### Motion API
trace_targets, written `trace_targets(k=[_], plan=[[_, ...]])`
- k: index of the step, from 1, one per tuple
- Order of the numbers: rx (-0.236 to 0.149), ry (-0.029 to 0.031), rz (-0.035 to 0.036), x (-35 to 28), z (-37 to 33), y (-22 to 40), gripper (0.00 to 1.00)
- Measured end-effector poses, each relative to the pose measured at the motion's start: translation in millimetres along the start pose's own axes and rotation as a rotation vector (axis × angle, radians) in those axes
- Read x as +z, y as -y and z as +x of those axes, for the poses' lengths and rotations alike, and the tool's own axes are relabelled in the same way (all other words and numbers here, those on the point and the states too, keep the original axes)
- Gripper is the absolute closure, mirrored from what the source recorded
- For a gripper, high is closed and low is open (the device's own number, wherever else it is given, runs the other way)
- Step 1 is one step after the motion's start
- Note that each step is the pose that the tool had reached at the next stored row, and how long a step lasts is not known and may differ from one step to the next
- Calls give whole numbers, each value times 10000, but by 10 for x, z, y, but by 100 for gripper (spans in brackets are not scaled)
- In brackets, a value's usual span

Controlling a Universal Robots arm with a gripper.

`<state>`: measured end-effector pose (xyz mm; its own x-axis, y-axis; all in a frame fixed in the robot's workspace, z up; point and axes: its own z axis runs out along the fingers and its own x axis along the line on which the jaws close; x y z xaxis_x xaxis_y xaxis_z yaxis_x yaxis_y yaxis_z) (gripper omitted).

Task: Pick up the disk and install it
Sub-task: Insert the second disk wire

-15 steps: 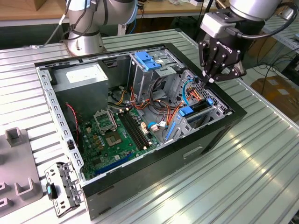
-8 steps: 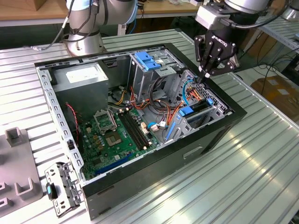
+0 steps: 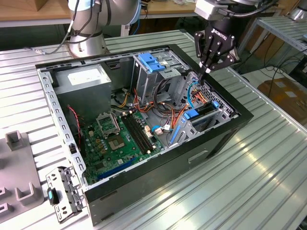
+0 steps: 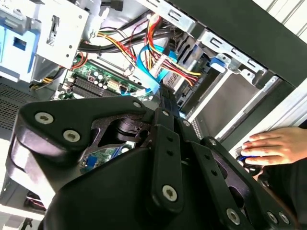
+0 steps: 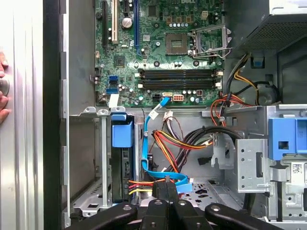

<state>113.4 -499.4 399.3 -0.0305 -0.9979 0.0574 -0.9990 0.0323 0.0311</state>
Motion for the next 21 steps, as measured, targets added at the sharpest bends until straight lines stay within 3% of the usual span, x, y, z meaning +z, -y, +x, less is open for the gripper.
trace_targets(k=[1, 2, 4, 7, 8, 10, 11, 12, 14, 16, 17, 18, 19, 21], plan=[[1, -34, -10, -2, -17, 5, 89], [3, -105, -11, 4, -32, 7, 89], [8, -300, -5, 28, -53, 8, 89], [15, -546, 2, 51, -65, 11, 89], [19, -679, 7, 60, -70, 12, 83], [25, -876, 12, 71, -82, 15, 71], [28, -1015, 17, 81, -100, 20, 71], [32, -1113, 20, 91, -116, 23, 64], [41, -1353, 27, 118, -154, 30, 64], [44, -1509, 32, 136, -176, 39, 64], [49, -1639, 36, 149, -189, 45, 64], [52, -1707, 38, 155, -197, 49, 65], [54, -1779, 40, 161, -204, 53, 78], [59, -1920, 44, 170, -220, 59, 84]])
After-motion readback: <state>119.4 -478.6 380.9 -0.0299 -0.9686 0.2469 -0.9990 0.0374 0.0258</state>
